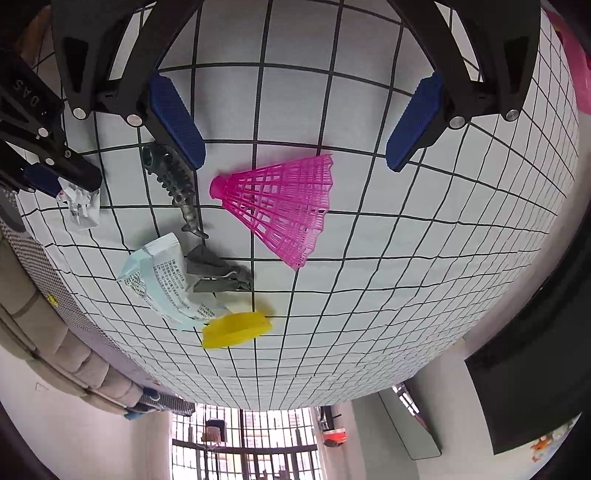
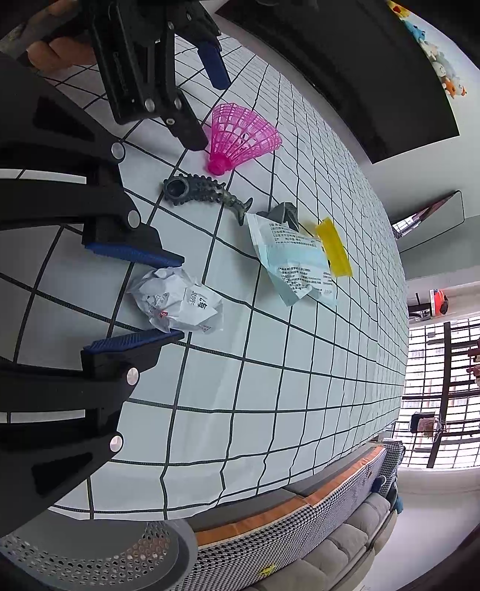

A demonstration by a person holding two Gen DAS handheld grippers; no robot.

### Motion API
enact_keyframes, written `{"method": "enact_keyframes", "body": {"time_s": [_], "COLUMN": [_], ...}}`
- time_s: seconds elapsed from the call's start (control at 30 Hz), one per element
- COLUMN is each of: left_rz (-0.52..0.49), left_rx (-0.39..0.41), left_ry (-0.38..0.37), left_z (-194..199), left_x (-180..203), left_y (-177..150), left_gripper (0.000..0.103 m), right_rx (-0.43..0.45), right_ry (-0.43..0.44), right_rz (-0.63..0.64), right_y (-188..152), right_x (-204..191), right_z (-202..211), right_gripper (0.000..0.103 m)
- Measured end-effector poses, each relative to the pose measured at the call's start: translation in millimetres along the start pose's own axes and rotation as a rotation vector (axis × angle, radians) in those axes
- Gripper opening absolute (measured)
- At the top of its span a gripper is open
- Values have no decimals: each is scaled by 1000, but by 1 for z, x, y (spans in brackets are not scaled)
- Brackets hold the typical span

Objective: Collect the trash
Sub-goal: 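Hold the tissue in the right tool while the left tool grasps the pink shuttlecock, then carry the tissue and shuttlecock over the grey basket with both tools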

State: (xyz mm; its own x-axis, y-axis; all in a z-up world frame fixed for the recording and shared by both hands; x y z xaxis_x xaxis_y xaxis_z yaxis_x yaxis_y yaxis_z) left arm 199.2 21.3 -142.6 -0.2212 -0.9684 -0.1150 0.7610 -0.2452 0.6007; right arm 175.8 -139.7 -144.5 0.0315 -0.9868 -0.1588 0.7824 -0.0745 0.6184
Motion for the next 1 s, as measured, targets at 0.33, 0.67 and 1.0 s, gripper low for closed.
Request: {"method": "enact_keyframes", "body": {"time_s": [0.33,0.67,1.0], "left_rz": [-38,-68,-89], "left_rx": [-11,6,68], "left_ry": [21,15,6], "left_z": [-14,-24,-10], "left_x": [5,8,16], "left_y": [7,18,21], "left_gripper": [97,95,65], "right_rx": [3,4,5], "right_ry": [19,22,27], "right_rz": [-12,-14,-18], "right_y": [0,-1,0], "right_x": [1,1,1], "right_z": [-1,0,0], "right_gripper": [33,33,33]}}
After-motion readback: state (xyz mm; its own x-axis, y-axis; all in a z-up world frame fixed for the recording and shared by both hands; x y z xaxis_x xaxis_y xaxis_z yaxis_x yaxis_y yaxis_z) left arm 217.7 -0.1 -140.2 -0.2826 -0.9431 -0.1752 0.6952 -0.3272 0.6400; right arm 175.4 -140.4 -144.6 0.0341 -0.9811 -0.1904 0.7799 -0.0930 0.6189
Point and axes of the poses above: each gripper's, at about its wrist camera, not at the fingertips, and z roughly against the way its jaws point, x to its right, y to its top, the point moved 8 cm from there along -z, roughly the way its jaws point
